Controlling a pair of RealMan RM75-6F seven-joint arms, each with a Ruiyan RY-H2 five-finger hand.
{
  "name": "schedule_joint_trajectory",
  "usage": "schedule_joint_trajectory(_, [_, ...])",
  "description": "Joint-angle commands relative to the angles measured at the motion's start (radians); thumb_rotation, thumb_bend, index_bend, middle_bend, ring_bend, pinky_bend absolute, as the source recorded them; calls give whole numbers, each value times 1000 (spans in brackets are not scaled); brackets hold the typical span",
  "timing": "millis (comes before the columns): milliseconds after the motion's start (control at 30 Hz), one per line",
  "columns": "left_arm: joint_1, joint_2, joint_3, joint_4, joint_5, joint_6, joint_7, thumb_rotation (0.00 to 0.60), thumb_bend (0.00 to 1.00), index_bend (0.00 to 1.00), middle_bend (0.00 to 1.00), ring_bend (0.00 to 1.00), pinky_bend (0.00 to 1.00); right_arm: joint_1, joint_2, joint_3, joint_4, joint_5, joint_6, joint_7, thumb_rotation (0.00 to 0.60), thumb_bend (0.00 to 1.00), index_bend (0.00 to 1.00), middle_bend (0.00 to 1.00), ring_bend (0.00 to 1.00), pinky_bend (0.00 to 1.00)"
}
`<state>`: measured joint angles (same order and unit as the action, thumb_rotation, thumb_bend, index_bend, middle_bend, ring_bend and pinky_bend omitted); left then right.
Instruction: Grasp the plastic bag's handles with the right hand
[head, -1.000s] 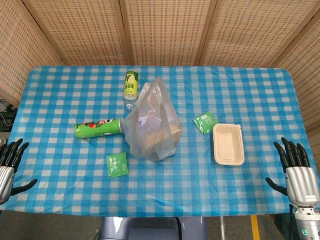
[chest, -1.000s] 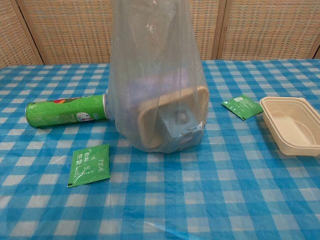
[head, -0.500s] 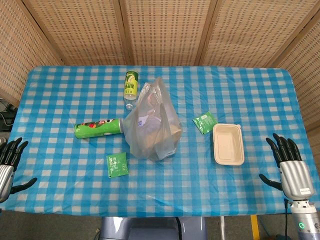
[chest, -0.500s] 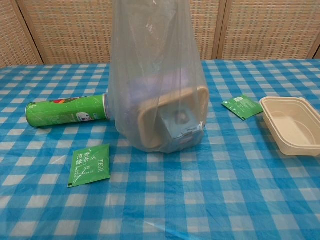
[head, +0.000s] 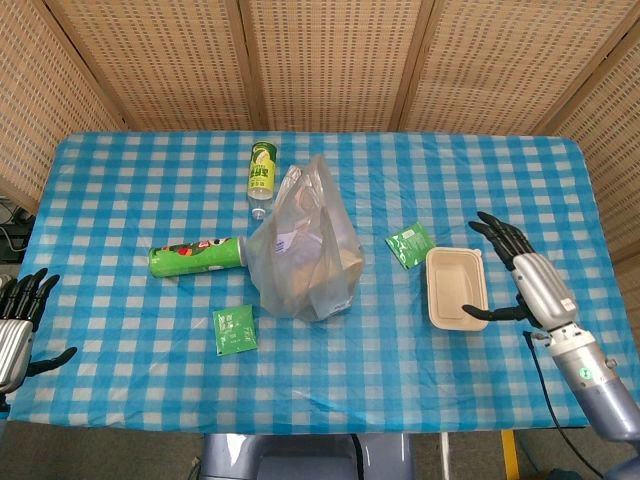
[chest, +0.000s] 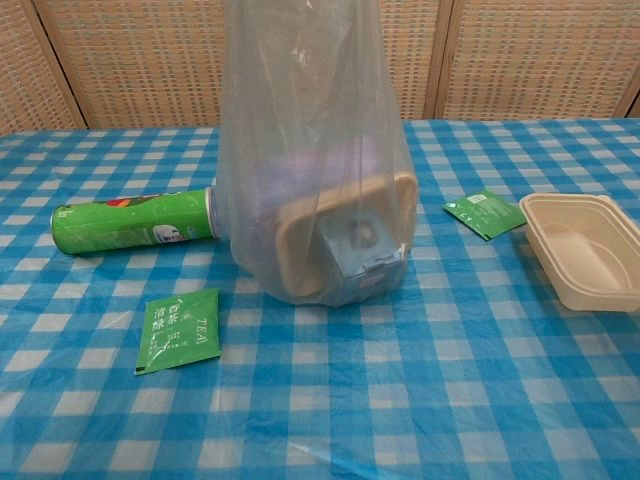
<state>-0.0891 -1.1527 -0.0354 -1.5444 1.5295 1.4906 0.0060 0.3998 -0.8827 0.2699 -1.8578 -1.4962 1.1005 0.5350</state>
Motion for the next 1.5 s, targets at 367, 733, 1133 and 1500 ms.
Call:
schedule_joint_trajectory(367, [-20,-5,-29,14,-70,-49,-7,600,0,0,0,0,0,366,84,162,-11,69,-451,569,600,0,171,106,0,0])
schedule_joint_trajectory(733, [-30,-3,-43,28,-109,-75,-23,600,0,0,0,0,0,544,41,217,-1,153,-621,621,600,0,196,131,0,0])
schedule_joint_trajectory(1133, [-38,5,-57,41,-140,-96,-51,600,0,0,0,0,0,690,-63,233,77,347,-755,577,600,0,229,162,0,0])
schedule_joint_trajectory(1500, [-45,0,-64,52,-164,-114,-48,600,0,0,0,0,0,703,-144,373,122,513,-856,741,600,0,234,231,122,89])
